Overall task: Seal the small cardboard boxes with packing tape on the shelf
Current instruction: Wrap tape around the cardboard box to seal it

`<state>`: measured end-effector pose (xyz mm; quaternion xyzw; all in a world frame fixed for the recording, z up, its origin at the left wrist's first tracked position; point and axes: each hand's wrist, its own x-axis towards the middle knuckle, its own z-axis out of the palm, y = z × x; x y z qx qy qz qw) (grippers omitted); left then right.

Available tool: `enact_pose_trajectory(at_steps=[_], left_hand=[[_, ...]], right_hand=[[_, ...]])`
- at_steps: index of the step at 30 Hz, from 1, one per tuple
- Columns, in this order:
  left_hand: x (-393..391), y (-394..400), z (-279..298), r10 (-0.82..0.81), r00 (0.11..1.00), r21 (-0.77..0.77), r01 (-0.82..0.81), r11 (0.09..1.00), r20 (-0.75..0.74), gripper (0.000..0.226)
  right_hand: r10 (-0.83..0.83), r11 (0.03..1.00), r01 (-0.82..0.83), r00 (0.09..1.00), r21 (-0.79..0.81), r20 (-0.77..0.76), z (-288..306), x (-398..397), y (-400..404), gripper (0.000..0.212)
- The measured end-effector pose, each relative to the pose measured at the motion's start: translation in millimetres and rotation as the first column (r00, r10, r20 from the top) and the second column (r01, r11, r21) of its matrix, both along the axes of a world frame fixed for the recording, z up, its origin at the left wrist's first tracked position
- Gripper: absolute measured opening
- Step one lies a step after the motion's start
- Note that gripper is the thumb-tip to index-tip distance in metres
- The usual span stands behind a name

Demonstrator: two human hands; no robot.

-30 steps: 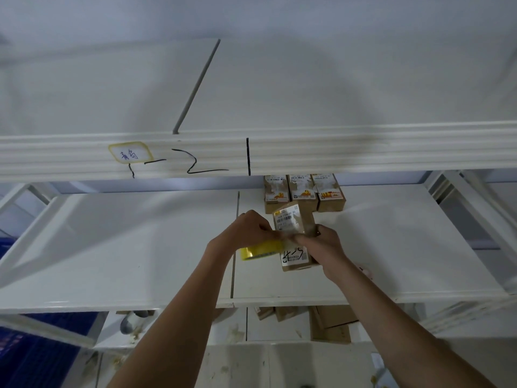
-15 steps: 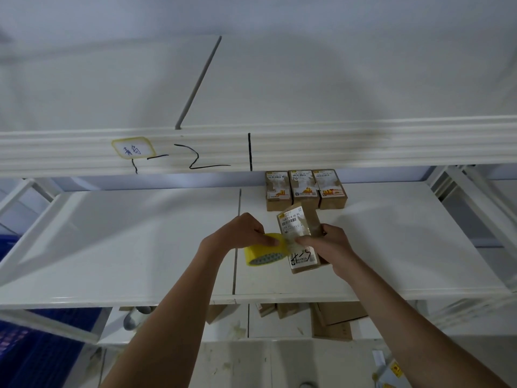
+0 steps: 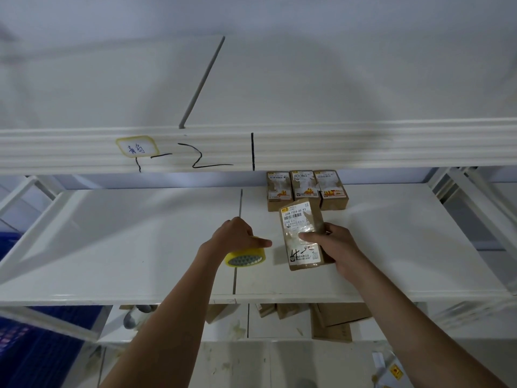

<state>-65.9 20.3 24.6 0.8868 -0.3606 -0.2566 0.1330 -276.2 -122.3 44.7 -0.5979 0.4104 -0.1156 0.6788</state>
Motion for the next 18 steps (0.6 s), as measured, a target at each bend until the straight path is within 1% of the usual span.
enact_pose_trajectory(at_steps=[9,15,18], left_hand=[[2.2,-5.8,4.1,-0.038,0.999,0.000,0.038,0.999,-0.001,0.064],[-0.3,-8.9,4.7,-0.062,0.997,0.039,0.064,0.997,-0.049,0.056],[-4.0,-12.3,6.9,-0.084,0.994,0.030,0.086,0.996,-0.075,0.051]], right_hand=[[0.027,0.986,-0.048,0.991,0.157,0.132,0.7,-5.0,0.9,0.036],[0.063,0.972,-0.101,0.982,0.212,0.179,2.0,-7.8,3.7,0.036],[0.073,0.961,-0.121,0.978,0.249,0.194,3.1,-8.7,7.6,0.036]])
